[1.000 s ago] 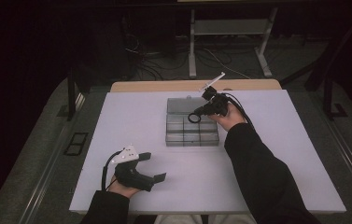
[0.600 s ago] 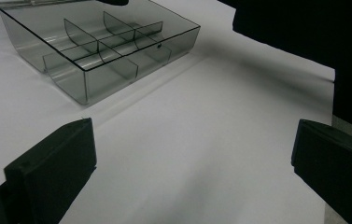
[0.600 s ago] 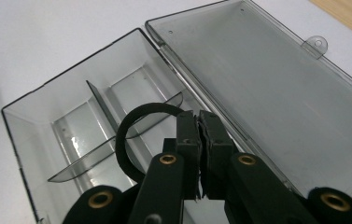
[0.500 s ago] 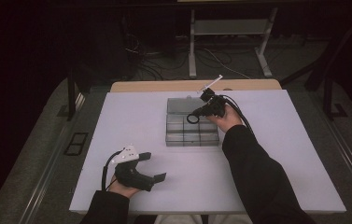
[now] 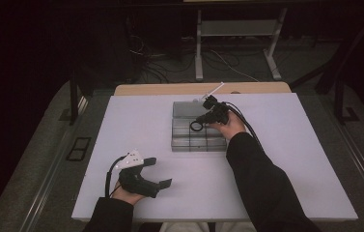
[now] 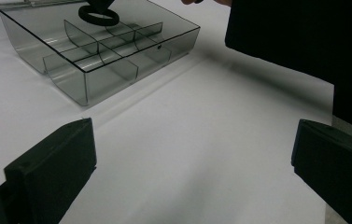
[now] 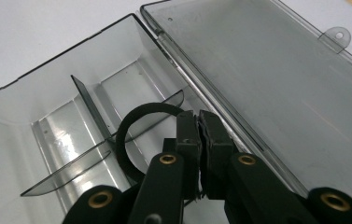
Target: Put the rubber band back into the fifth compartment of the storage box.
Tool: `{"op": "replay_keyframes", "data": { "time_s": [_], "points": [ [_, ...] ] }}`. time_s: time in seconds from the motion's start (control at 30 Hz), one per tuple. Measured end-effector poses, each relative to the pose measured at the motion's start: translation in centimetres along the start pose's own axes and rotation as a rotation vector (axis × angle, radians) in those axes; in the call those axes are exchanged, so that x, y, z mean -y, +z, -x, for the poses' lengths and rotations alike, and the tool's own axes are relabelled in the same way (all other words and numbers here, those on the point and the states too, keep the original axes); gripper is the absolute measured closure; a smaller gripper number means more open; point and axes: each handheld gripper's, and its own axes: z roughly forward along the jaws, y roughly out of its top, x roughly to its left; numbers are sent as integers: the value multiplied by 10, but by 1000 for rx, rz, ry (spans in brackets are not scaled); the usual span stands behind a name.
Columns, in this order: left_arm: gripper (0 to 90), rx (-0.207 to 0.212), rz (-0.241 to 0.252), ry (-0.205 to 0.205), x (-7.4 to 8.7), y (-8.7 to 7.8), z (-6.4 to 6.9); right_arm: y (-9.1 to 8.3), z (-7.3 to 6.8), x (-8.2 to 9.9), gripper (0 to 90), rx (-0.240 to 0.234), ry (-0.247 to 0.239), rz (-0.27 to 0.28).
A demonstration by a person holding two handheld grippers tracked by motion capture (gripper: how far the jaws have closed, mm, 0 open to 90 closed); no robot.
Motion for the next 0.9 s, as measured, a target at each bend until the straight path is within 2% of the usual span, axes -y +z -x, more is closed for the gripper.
{"op": "replay_keyframes", "data": {
  "time_s": [0.2, 0.23, 0.3, 0.37, 0.4, 0.57, 0.9],
  "points": [
    [0, 1, 1, 1, 0, 0, 0, 6, 2, 2, 865, 1, 6, -17],
    [0, 1, 1, 0, 0, 0, 0, 7, 2, 3, 851, -5, 9, -20],
    [0, 2, 0, -1, 0, 0, 0, 7, 2, 4, 769, -26, 18, -22],
    [0, 2, -4, 0, 0, 0, -1, 5, 0, 3, 739, -18, 16, -20],
    [0, 2, -4, 0, 0, 0, -1, 3, -2, 3, 737, -9, 10, -20],
    [0, 1, -2, 4, 0, 0, 0, -8, -7, 1, 714, -21, -2, 2],
    [0, 0, -5, 5, 0, 0, 0, -36, -17, -2, 598, -19, -7, 28]
  ]
}}
